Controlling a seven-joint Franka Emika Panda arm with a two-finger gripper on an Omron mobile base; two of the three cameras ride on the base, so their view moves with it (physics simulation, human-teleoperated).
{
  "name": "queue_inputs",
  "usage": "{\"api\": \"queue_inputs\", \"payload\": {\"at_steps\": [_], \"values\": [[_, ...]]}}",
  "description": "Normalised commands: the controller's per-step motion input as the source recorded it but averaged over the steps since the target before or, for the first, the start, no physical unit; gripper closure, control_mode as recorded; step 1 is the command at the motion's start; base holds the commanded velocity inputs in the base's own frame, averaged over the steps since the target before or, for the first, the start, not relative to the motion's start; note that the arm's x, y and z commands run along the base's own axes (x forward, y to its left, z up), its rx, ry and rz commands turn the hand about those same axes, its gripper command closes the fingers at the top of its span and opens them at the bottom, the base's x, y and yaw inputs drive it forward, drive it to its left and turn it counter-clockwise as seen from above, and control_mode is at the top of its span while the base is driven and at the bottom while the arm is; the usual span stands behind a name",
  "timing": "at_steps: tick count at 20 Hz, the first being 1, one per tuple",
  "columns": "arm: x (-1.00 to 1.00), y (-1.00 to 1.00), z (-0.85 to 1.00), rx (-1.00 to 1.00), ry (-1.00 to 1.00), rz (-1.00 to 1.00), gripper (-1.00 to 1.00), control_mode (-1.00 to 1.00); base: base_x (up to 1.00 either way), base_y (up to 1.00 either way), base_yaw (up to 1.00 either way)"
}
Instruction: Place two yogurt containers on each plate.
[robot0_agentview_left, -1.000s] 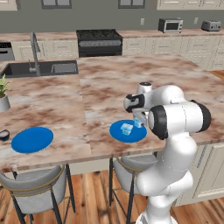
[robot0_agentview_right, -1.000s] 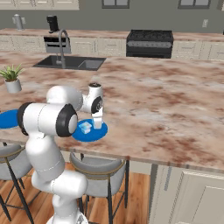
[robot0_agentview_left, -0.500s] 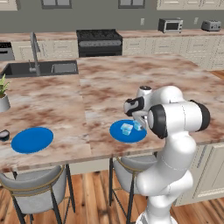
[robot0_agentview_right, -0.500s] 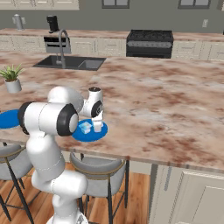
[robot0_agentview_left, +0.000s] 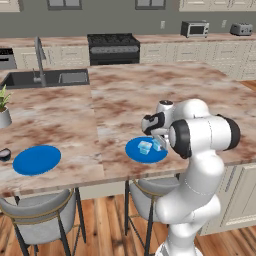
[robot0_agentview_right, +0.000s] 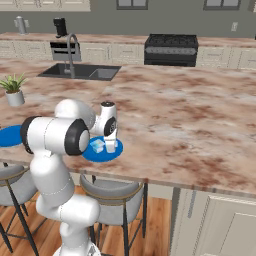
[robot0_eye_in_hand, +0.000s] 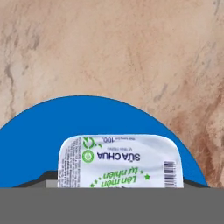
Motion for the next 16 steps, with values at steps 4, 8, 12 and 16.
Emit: {"api": "queue_inputs", "payload": {"at_steps": [4, 8, 12, 16], "values": [[-0.02, 0.00, -0.01, 0.00, 0.00, -0.05, -1.00, -1.00, 0.00, 0.00, 0.00], [-0.07, 0.07, 0.02, 0.00, 0.00, -0.09, -1.00, -1.00, 0.00, 0.00, 0.00], [-0.17, 0.01, 0.30, 0.00, 0.01, -0.08, -1.00, -1.00, 0.00, 0.00, 0.00], [-0.15, 0.05, 0.54, 0.00, 0.00, -0.01, -1.00, -1.00, 0.00, 0.00, 0.00]]}}
